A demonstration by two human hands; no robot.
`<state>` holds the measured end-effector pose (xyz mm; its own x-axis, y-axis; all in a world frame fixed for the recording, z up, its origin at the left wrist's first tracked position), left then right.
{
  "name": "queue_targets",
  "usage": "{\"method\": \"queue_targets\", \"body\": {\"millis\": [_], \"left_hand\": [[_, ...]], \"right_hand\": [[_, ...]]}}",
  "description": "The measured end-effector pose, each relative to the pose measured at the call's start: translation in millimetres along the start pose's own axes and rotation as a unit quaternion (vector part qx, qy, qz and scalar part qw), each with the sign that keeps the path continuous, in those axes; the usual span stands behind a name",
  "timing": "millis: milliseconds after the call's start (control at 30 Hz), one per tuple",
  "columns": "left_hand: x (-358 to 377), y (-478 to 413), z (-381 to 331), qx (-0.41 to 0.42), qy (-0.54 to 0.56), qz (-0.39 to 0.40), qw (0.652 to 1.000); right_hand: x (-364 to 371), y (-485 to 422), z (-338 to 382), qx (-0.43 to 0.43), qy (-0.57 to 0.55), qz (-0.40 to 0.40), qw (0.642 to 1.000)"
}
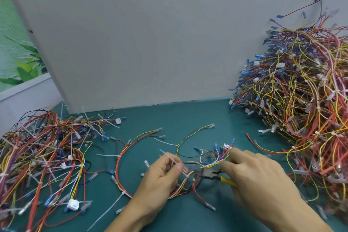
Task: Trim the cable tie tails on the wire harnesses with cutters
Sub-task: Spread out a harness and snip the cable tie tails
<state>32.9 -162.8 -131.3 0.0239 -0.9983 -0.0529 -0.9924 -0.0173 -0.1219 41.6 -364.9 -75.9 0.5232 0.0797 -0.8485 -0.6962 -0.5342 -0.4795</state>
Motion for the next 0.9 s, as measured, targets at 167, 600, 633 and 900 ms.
{"method": "queue_targets", "body": {"millis": [167, 600, 633, 900], "left_hand": [[0, -1, 3, -0.017, 0.036, -0.017, 0.999], [0, -1, 4, -0.009, 0.014, -0.017, 1.000], [0, -1, 4, -0.011, 0.015, -0.018, 1.000], [0, -2, 5, -0.009, 0.014, -0.016, 1.000]], "right_hand": [[1, 0, 8, -0.005, -0.004, -0.037, 0.999], [3, -1, 13, -0.036, -0.011, -0.044, 0.998], [3, -1, 13, -0.037, -0.010, -0.042, 0.998], [6, -1, 16, -0.044, -0.001, -0.038, 0.998]]}}
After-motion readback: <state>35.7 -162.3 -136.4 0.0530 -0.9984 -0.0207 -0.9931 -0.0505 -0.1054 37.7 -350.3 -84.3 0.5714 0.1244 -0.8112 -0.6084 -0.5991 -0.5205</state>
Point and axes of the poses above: each hand's wrist, its own y-axis away from the middle knuckle, its own x-axis out of the palm, z = x × y, the point moved 3 cm from there along -y, towards the middle knuckle
